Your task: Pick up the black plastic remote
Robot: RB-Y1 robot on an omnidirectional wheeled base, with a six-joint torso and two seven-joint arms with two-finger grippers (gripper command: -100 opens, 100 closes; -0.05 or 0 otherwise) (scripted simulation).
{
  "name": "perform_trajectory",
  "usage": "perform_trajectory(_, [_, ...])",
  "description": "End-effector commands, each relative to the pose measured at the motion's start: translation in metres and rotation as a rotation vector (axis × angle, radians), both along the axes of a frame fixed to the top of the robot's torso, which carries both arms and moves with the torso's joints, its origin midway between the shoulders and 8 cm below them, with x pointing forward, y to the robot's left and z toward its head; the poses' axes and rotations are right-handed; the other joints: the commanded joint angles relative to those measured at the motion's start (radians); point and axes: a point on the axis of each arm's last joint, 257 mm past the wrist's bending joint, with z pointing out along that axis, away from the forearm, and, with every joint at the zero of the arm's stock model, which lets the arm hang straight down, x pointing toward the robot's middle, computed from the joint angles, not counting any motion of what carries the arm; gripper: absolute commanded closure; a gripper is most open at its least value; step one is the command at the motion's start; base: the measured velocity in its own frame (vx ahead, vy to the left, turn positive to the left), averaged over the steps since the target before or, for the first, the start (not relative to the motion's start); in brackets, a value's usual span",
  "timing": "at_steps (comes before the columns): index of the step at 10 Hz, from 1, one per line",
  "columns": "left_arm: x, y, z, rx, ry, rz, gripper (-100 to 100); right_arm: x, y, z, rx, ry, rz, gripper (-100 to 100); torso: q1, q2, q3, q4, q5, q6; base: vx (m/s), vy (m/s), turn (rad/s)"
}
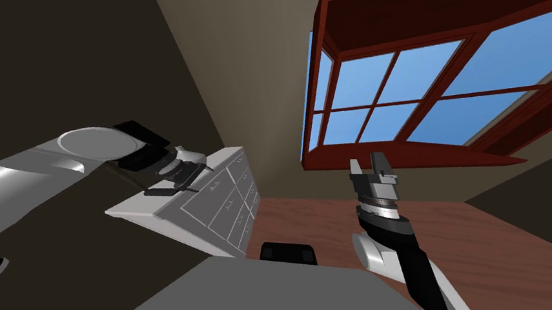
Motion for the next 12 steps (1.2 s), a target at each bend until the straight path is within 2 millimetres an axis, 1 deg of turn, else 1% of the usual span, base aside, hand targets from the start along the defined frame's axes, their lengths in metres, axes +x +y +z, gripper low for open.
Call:
perform_trajectory(1, [-0.012,0.006,0.001,0.016,0.055,0.005,-100,0.0,0.0,0.0,0.0,0.0,0.0,0,0.0,0.0,0.0,0.0,0.0,0.0,0.037,0.143,0.018])
perform_trajectory(6, [-0.042,0.021,-0.001,0.05,0.18,0.017,-100,0.0,0.0,0.0,0.0,0.0,0.0,0,0.001,-0.001,-0.001,0.0,0.0,0.0,0.032,0.129,0.01])
perform_trajectory(7, [-0.051,0.025,-0.002,0.056,0.221,0.021,-100,0.0,0.0,0.0,0.0,0.0,0.0,0,0.002,-0.001,-0.001,0.0,0.001,0.0,0.054,0.173,0.016])
perform_trajectory(8, [-0.055,0.026,-0.002,0.06,0.233,0.022,-100,0.0,0.0,0.0,0.0,0.0,0.0,0,0.004,-0.002,-0.001,0.0,0.001,0.0,0.046,0.119,-0.003])
perform_trajectory(10, [-0.074,0.034,-0.005,0.073,0.315,0.029,-100,0.0,0.0,0.0,0.0,0.0,0.0,0,-0.001,-0.002,-0.001,-0.001,0.0,0.0,0.057,0.118,0.011])
perform_trajectory(12, [-0.081,0.037,-0.006,0.079,0.345,0.03,-100,0.0,0.0,0.0,0.0,0.0,0.0,0,0.0,-0.003,-0.002,-0.001,0.0,0.0,0.042,0.083,-0.005])
